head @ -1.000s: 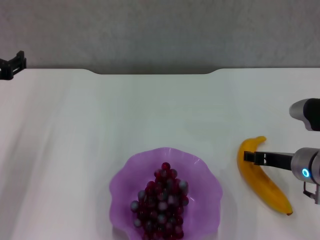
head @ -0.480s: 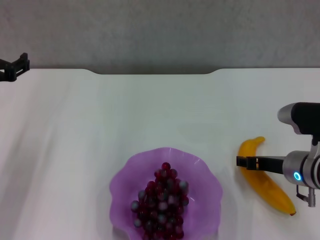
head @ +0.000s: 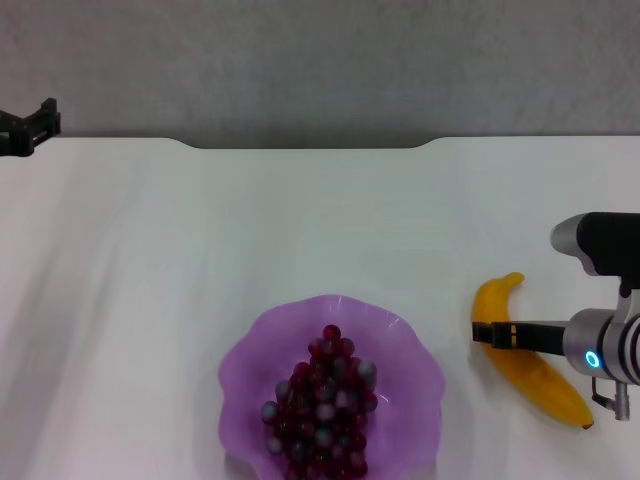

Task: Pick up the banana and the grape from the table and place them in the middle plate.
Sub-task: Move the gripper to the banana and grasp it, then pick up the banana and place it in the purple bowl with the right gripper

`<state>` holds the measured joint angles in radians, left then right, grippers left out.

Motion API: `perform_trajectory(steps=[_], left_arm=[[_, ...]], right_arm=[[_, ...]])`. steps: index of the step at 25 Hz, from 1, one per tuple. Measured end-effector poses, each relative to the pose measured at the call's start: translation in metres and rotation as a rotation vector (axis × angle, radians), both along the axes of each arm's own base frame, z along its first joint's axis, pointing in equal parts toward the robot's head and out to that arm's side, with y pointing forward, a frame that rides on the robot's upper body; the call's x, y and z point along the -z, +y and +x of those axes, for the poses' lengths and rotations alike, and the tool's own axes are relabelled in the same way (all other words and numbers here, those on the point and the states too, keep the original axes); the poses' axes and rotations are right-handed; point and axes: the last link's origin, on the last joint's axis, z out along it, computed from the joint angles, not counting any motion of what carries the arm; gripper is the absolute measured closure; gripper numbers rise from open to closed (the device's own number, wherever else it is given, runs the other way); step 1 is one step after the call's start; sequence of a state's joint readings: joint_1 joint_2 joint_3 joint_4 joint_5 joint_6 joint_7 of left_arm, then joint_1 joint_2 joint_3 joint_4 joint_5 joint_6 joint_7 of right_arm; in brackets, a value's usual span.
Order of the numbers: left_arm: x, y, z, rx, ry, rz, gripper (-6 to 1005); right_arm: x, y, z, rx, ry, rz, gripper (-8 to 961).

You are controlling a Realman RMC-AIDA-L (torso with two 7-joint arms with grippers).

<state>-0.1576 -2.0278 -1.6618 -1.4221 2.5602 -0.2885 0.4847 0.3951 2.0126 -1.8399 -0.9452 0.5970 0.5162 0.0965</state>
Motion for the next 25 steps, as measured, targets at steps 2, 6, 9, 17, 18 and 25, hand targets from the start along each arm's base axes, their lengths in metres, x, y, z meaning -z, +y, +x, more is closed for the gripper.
perform_trajectory(steps=[2,6,9,17,18,25], left_arm=[[0.000,0.000,0.000,0.000,0.000,-0.001,130],[0.000,0.000,0.000,-0.001,0.000,-0.002,131],[0.001,0.000,-0.001,-0.005,0.000,-0.008,131],[0.001,-0.001,-0.001,-0.007,-0.001,-0.012,132],[0.001,-0.001,-0.001,-0.008,0.000,-0.012,132],[0.002,-0.002,0.000,-0.008,0.000,-0.017,132]], right_arm=[[0.001,0.001,0.002,0.004,-0.007,-0.004,387],[0.003,0.002,0.001,0.003,-0.005,-0.007,393],[0.003,0.002,0.002,0.001,-0.003,-0.002,397],[0.004,0.001,0.002,-0.014,-0.011,-0.007,432],[0.005,0.001,0.002,-0.020,-0.011,-0.006,432],[-0.008,0.001,-0.005,-0.068,0.003,0.048,430]])
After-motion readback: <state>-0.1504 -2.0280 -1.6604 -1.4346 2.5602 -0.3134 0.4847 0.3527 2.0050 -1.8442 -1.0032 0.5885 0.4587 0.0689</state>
